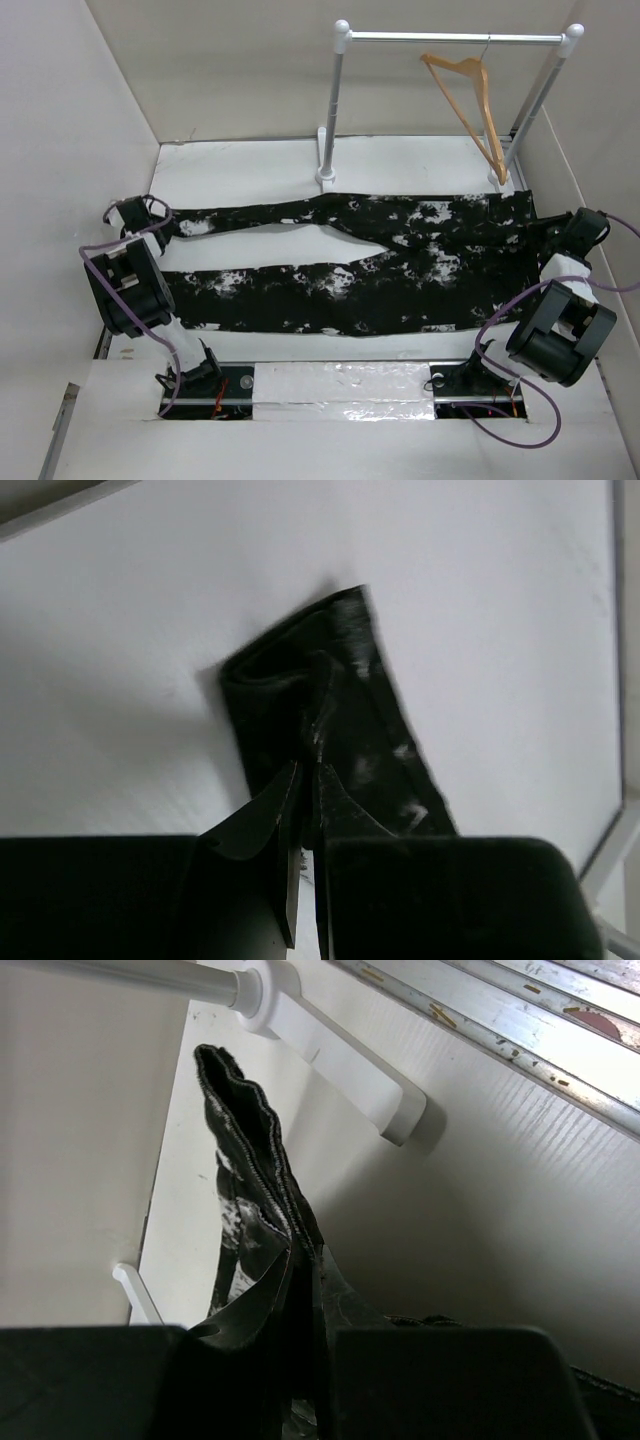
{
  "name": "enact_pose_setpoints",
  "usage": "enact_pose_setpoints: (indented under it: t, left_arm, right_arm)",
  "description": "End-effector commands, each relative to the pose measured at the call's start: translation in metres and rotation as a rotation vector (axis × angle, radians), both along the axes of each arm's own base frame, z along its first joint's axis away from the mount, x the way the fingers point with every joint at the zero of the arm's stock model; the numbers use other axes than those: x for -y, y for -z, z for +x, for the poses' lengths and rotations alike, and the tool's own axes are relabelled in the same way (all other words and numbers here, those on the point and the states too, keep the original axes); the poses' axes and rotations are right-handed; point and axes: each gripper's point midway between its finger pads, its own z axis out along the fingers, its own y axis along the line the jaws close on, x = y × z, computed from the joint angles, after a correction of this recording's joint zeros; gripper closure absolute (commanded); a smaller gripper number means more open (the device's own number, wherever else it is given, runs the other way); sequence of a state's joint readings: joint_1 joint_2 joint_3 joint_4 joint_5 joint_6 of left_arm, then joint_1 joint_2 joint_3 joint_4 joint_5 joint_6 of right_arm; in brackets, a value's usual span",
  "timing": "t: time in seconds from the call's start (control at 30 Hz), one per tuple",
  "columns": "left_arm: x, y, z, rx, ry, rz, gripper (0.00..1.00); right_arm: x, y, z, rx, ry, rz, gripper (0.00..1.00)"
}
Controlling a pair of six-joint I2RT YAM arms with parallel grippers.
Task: Place the trousers on the hanger
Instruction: Flatten out the trousers at the center of the board.
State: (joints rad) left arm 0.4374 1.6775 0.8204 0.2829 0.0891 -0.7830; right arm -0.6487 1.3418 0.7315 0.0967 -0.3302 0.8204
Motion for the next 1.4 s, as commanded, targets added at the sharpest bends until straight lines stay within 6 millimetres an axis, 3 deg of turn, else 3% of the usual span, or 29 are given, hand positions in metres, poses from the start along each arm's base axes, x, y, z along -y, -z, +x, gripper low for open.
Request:
enact_pose_setpoints:
  t: [0.0, 0.17, 0.2, 0.27, 0.3, 0.43, 0.47, 0.5, 0.53, 0.57, 0.6, 0.63, 0.7, 0.73, 0.8, 0.87, 0.93, 1.0, 1.2, 1.23, 1.37]
  left_arm:
    - [-0.002, -0.142, 0.061, 0.351, 0.099, 0.162, 1.00]
    - [0.000, -0.170, 0.078, 0.383, 0.120, 0.166, 1.00]
    - [-0.001, -0.183, 0.085, 0.408, 0.123, 0.163, 1.00]
    - [0.001, -0.199, 0.093, 0.444, 0.139, 0.151, 1.00]
    - [0.002, -0.222, 0.099, 0.490, 0.149, 0.158, 1.00]
    - [0.010, -0.265, 0.096, 0.587, 0.185, 0.188, 1.00]
    - [0.009, -0.261, 0.093, 0.583, 0.187, 0.207, 1.00]
    - [0.010, -0.232, 0.086, 0.529, 0.179, 0.192, 1.00]
    - [0.004, -0.215, 0.079, 0.489, 0.143, 0.205, 0.89]
    - [-0.006, -0.193, 0.070, 0.444, 0.108, 0.197, 0.89]
    - [-0.014, -0.169, 0.060, 0.395, 0.075, 0.182, 0.68]
    - [-0.030, -0.123, 0.037, 0.289, -0.001, 0.153, 0.57]
    - [-0.041, -0.090, 0.015, 0.199, -0.060, 0.130, 0.36]
    - [-0.043, -0.078, 0.003, 0.159, -0.096, 0.141, 0.33]
    - [-0.044, -0.083, -0.004, 0.167, -0.111, 0.160, 0.32]
    - [-0.033, -0.095, -0.006, 0.195, -0.105, 0.192, 0.32]
    - [-0.025, -0.105, 0.000, 0.190, -0.068, 0.239, 0.32]
    - [-0.006, -0.103, 0.010, 0.150, -0.008, 0.267, 0.31]
    - [0.033, -0.085, 0.032, -0.010, 0.097, 0.360, 0.31]
    - [0.030, -0.077, 0.036, -0.050, 0.088, 0.355, 0.31]
    - [0.049, -0.044, 0.051, -0.150, 0.158, 0.274, 0.30]
  right_arm:
    - [0.009, -0.041, 0.014, 0.130, -0.009, -0.064, 1.00]
    - [0.004, -0.029, 0.015, 0.137, -0.017, -0.043, 1.00]
    - [0.003, -0.024, 0.017, 0.131, -0.021, -0.026, 1.00]
    - [0.002, -0.027, 0.020, 0.143, -0.033, -0.008, 1.00]
    - [0.002, -0.029, 0.021, 0.151, -0.036, -0.008, 1.00]
    - [0.000, -0.050, 0.017, 0.210, -0.024, -0.045, 1.00]
    - [-0.003, -0.045, 0.013, 0.208, -0.024, -0.042, 1.00]
    - [-0.006, -0.043, 0.010, 0.206, -0.024, -0.042, 1.00]
    - [-0.010, -0.036, 0.003, 0.201, -0.025, -0.047, 1.00]
    - [-0.009, -0.040, 0.002, 0.209, -0.022, -0.061, 1.00]
    - [-0.012, -0.026, -0.004, 0.182, -0.012, -0.053, 1.00]
    - [-0.010, -0.021, -0.006, 0.172, 0.003, -0.055, 1.00]
    - [-0.009, -0.010, -0.003, 0.159, -0.001, -0.037, 1.00]
    - [-0.010, -0.007, 0.000, 0.154, -0.016, -0.024, 1.00]
    - [-0.014, -0.002, 0.003, 0.136, -0.048, 0.006, 1.00]
    - [-0.014, -0.009, 0.005, 0.161, -0.043, 0.006, 1.00]
    - [-0.013, -0.017, 0.004, 0.172, -0.039, -0.012, 1.00]
    - [-0.015, -0.021, 0.005, 0.179, -0.048, -0.029, 1.00]
    - [-0.029, -0.022, 0.011, 0.182, -0.100, -0.041, 1.00]
    - [-0.032, -0.021, 0.013, 0.181, -0.114, -0.038, 1.00]
    - [-0.037, -0.017, 0.016, 0.178, -0.143, -0.038, 1.00]
